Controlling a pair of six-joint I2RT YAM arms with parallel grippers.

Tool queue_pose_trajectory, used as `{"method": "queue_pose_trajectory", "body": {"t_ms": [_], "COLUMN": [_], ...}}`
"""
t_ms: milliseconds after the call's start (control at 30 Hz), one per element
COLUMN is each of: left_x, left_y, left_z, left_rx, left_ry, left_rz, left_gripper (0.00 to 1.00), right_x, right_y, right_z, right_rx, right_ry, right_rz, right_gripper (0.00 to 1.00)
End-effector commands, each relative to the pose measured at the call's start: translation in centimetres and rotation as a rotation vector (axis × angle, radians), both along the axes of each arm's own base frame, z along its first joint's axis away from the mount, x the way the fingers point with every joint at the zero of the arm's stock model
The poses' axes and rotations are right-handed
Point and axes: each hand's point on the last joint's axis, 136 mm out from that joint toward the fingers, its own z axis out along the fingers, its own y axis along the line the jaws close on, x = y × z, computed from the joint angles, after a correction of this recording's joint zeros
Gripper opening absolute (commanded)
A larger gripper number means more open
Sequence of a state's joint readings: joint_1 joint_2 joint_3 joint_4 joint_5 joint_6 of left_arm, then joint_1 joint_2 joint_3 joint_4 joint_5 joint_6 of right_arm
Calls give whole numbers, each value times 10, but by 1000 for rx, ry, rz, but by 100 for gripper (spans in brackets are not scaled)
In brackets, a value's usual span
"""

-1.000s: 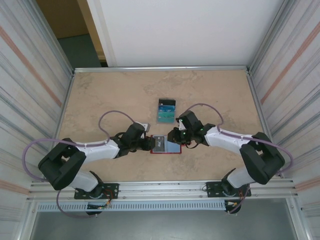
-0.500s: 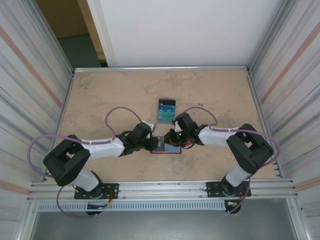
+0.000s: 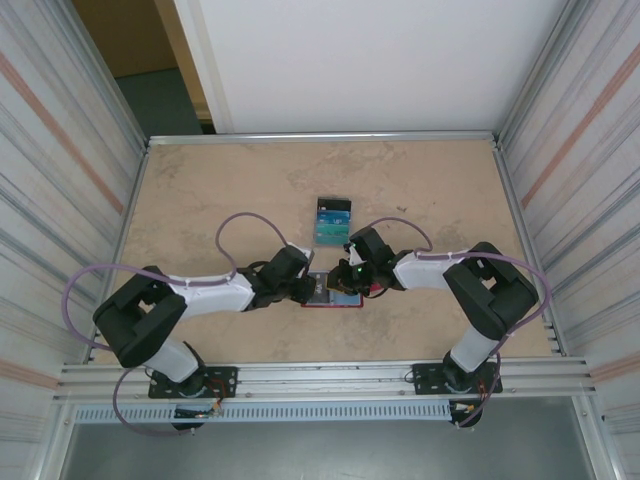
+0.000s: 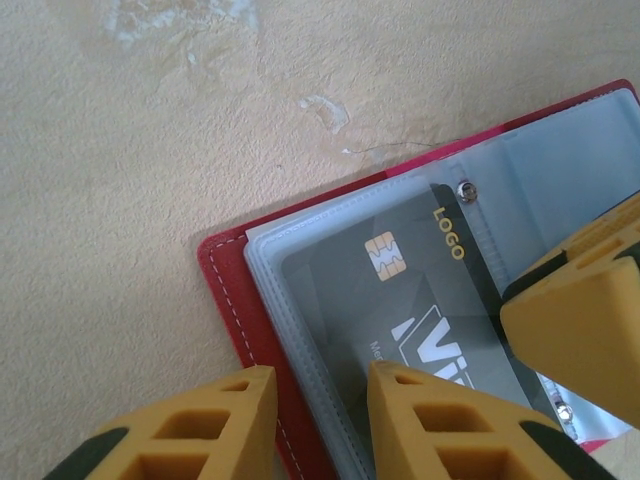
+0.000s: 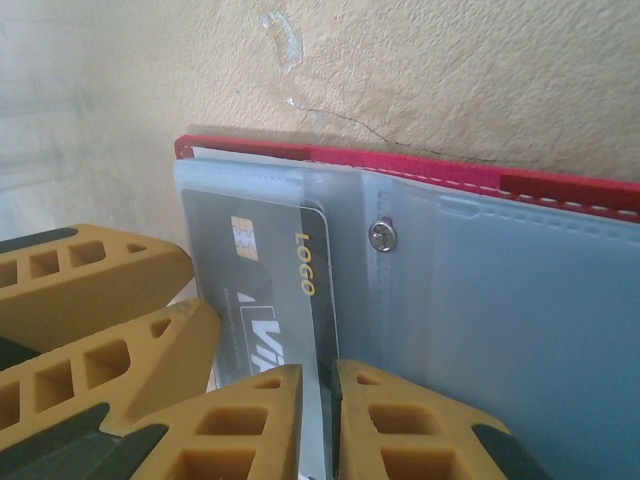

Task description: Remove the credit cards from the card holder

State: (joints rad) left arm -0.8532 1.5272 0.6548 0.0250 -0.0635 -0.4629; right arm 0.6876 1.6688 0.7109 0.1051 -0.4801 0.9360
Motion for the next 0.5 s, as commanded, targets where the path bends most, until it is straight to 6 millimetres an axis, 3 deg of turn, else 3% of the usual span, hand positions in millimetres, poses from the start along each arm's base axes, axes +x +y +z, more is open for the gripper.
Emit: {"method": "queue_pose_trajectory", "body": {"t_ms": [0,233,467], "left_x": [-2,-7,-10], "left_y": [6,10,8], "left_z": [-7,-12,-11], "left_rx": [72,98,90], "left_ry": [9,29,39], "left_rz": [-5,-2,-6], "left_gripper": [29,25,25], "right_x": [-5,-6,-4], "right_y": [-6,-8,2], "right_z": [-10,-11,-8], "right_rx": [-8,-1,73], "right_ry": [48,51,46], "right_rz": [-17,-24,-14], "right_gripper": [16,16,14]}}
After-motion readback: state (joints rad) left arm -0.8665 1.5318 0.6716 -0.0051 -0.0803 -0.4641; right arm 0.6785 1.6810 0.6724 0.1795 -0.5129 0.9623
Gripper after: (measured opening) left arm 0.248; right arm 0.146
